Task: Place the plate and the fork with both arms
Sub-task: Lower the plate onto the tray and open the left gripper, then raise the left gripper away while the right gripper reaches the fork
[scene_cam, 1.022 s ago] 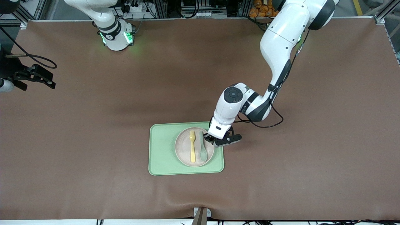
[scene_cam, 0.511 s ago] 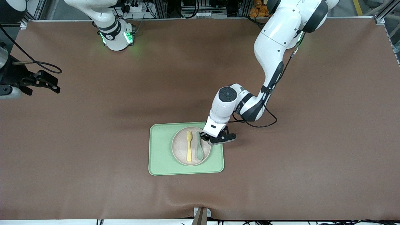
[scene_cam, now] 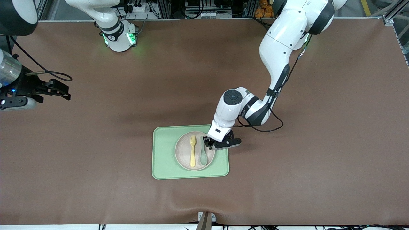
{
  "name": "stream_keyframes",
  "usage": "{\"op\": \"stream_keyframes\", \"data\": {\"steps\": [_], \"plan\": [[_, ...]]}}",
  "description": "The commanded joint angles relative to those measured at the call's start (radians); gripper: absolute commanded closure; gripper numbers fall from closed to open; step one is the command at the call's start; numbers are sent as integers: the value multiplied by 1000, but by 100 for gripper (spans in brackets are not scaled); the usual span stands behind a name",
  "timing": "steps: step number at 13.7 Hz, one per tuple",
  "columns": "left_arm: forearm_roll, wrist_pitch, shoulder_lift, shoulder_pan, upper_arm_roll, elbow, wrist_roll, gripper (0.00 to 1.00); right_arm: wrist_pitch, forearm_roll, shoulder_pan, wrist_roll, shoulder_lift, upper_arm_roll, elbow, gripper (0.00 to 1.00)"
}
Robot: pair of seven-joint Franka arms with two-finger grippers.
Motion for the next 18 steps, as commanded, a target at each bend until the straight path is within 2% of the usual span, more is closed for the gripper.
{"op": "stream_keyframes", "data": {"steps": [1,4,6,9,14,16,18], "plan": [[35,-93,-71,-2,15,-3,-19,0,-4,5,44,20,42,1,46,0],[35,-251,-194,30,7,-3,10,0,3,29,64,37,139,2,143,0],[26,-312,-248,38,7,-3,24,0,20,98,91,97,197,2,190,0],[17,-435,-332,76,3,-3,93,0,152,103,171,209,290,1,230,0],[-125,-729,-502,160,3,-1,320,0,191,92,285,345,531,-7,451,0],[-162,-820,-562,208,3,0,415,0,294,97,297,358,587,-2,465,0],[-204,-903,-620,257,3,0,516,0,329,95,323,429,628,-4,467,0]]}}
